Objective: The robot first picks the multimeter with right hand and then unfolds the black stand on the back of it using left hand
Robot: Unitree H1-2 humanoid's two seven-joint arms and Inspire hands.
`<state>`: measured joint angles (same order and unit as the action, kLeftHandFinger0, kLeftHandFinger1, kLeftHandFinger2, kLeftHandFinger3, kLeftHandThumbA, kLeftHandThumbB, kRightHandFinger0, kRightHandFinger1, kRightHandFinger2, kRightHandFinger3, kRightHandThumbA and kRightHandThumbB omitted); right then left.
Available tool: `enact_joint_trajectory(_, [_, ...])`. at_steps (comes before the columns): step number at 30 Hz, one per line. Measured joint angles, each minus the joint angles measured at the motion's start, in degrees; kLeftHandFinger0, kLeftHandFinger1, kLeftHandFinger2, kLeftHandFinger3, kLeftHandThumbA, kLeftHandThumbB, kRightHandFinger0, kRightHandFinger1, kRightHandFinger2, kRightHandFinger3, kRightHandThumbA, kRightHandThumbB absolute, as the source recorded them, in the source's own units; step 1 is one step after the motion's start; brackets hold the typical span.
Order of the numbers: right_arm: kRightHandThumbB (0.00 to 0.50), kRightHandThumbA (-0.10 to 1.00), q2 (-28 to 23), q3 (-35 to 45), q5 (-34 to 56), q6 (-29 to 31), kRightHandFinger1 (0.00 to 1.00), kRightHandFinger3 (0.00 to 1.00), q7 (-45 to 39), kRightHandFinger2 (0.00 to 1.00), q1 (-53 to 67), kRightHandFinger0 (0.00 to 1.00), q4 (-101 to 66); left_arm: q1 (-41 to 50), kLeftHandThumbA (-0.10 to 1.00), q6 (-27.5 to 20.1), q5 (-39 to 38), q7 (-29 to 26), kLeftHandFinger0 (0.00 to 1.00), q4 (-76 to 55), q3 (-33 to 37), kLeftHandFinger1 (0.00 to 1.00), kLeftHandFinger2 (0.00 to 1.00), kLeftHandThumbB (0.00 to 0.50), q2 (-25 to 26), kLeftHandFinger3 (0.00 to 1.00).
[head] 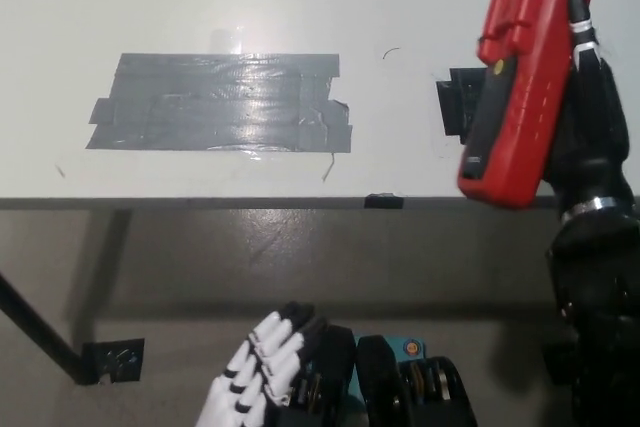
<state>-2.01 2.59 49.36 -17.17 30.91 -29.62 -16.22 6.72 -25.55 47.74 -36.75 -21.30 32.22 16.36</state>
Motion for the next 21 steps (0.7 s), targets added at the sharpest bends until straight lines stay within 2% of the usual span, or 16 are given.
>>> enact_joint_trajectory(6, [0.113, -0.10, -4.6, -0.1, -6.9, 0.7, 0.35, 0.78, 0.0, 0.80, -1.7, 0.00, 7.3, 1.1, 1.00, 0.3, -0.6, 1.5, 1.00, 3.7, -4.4, 1.00, 1.00, 0.219, 0.9, 1.00])
enact_joint_trajectory(8, [0.152, -0.10, -6.1, -0.2, -9.1, 0.8, 0.33, 0.74, 0.0, 0.78, -3.0, 0.00, 10.0, 1.4, 1.00, 0.3, -0.9, 2.0, 1.00, 5.0, -5.6, 1.00, 1.00, 0.230, 1.0, 1.00])
enact_joint_trajectory(11, [0.151, -0.10, -8.3, -0.4, -12.3, 0.9, 0.27, 0.73, 0.0, 0.74, -6.0, 0.00, 14.9, 1.6, 1.00, 0.3, -1.6, 2.5, 1.00, 7.4, -7.3, 1.00, 1.00, 0.227, 1.0, 1.00])
enact_joint_trajectory(12, [0.172, -0.10, -9.1, -0.6, -13.8, 0.9, 0.25, 0.72, 0.0, 0.73, -7.4, 0.00, 16.4, 1.7, 1.00, 0.3, -1.9, 2.7, 1.00, 8.3, -7.9, 1.00, 1.00, 0.224, 1.0, 1.00])
enact_joint_trajectory(14, [0.153, -0.10, -10.1, -0.9, -15.7, 0.9, 0.26, 0.71, 0.0, 0.72, -9.2, 0.00, 18.5, 1.8, 1.00, 0.3, -2.4, 2.9, 1.00, 9.6, -8.6, 1.00, 1.00, 0.229, 1.0, 1.00])
enact_joint_trajectory(16, [0.118, -0.10, -11.0, -1.2, -18.0, 1.0, 0.27, 0.74, 0.0, 0.72, -11.3, 0.00, 20.4, 1.8, 1.00, 0.3, -3.1, 3.3, 1.00, 11.2, -9.5, 1.00, 1.00, 0.206, 1.0, 1.00])
enact_joint_trajectory(17, [0.118, -0.10, -11.3, -1.4, -19.4, 1.1, 0.27, 0.74, -0.1, 0.72, -12.4, 0.00, 21.2, 1.8, 1.00, 0.3, -3.6, 3.6, 1.00, 12.1, -10.2, 1.00, 1.00, 0.206, 1.0, 1.00])
enact_joint_trajectory(20, [0.113, -0.10, -11.6, -2.2, -22.5, 2.2, 0.16, 0.73, -0.2, 0.69, -15.0, 0.01, 22.9, 1.7, 1.00, 0.3, -4.8, 3.9, 1.00, 14.1, -11.1, 1.00, 1.00, 0.207, 1.0, 1.00])
enact_joint_trajectory(21, [0.119, -0.10, -11.5, -2.6, -23.5, 2.7, 0.19, 0.73, -0.2, 0.68, -15.6, 0.41, 23.6, 1.6, 1.00, 0.3, -5.0, 3.9, 1.00, 14.5, -11.1, 1.00, 1.00, 0.210, 1.0, 1.00])
